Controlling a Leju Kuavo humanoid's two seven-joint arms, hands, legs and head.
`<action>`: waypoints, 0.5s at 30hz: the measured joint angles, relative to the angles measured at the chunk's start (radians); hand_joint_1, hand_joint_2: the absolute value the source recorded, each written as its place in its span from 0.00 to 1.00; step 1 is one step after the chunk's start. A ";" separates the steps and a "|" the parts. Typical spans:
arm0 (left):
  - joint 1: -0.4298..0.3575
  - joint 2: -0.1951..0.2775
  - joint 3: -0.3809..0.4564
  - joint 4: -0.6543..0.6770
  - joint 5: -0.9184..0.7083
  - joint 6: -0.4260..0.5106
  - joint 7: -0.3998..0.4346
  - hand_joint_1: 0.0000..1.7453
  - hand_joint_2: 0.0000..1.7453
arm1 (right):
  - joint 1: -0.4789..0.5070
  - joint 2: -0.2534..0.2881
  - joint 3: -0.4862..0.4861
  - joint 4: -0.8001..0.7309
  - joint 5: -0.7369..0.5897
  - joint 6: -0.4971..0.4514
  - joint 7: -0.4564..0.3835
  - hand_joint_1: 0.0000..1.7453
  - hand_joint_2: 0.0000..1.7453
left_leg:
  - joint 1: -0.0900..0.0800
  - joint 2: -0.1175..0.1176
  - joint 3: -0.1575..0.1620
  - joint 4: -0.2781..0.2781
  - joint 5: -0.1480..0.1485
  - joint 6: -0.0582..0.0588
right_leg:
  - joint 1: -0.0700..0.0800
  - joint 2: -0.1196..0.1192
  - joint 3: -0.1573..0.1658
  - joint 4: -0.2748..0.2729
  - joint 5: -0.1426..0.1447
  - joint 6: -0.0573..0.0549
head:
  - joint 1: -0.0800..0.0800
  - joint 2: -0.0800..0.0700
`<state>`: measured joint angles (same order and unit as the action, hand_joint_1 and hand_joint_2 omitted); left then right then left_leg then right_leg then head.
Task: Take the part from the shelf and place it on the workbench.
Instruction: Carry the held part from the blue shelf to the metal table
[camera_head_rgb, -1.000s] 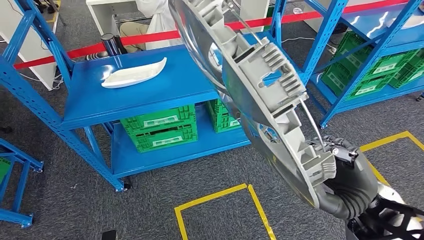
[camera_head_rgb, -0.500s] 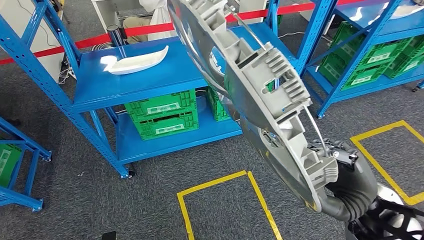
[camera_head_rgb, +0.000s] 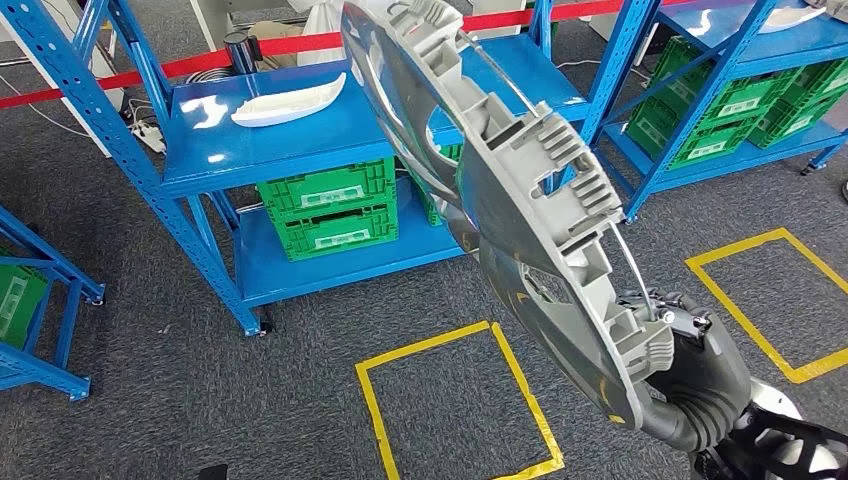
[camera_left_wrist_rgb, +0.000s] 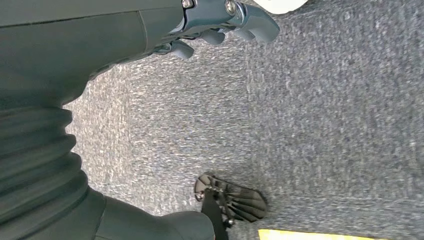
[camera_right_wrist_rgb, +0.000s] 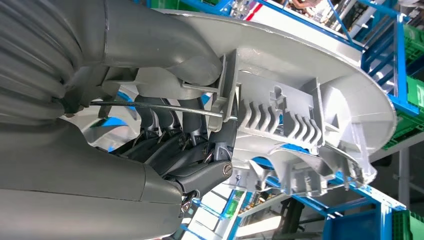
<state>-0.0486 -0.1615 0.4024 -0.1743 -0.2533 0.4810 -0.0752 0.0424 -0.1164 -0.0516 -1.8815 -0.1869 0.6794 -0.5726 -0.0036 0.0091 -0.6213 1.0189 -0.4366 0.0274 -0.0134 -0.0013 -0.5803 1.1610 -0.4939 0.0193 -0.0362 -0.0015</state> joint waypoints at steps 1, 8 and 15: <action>0.000 0.000 0.000 0.000 0.000 0.000 0.000 0.00 1.00 | 0.000 0.000 -0.001 -0.002 0.000 0.000 0.000 1.00 1.00 | -0.001 0.000 -0.003 0.002 0.003 -0.002 | 0.003 0.000 0.025 -0.037 -0.014 -0.004 | 0.000 0.000; 0.002 0.001 -0.016 -0.001 -0.020 -0.002 -0.020 0.00 1.00 | 0.046 0.005 -0.032 -0.036 0.003 0.016 -0.029 1.00 1.00 | -0.004 -0.003 -0.027 -0.008 -0.044 -0.020 | 0.011 -0.001 0.067 -0.173 -0.033 -0.021 | -0.003 0.000; 0.001 0.003 -0.022 0.000 -0.026 0.000 -0.013 0.00 1.00 | 0.074 0.017 -0.050 -0.062 0.030 0.023 -0.040 1.00 1.00 | 0.001 -0.006 -0.034 -0.041 0.081 -0.024 | 0.018 0.001 0.043 -0.169 -0.003 -0.038 | -0.004 0.000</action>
<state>-0.0472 -0.1582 0.3802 -0.1745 -0.2794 0.4812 -0.0881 0.1161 -0.0998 -0.1015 -1.9431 -0.1572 0.7027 -0.6128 -0.0027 0.0027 -0.6556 0.9779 -0.3560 0.0033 0.0046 -0.0006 -0.5374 0.9925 -0.4966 -0.0187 -0.0403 -0.0015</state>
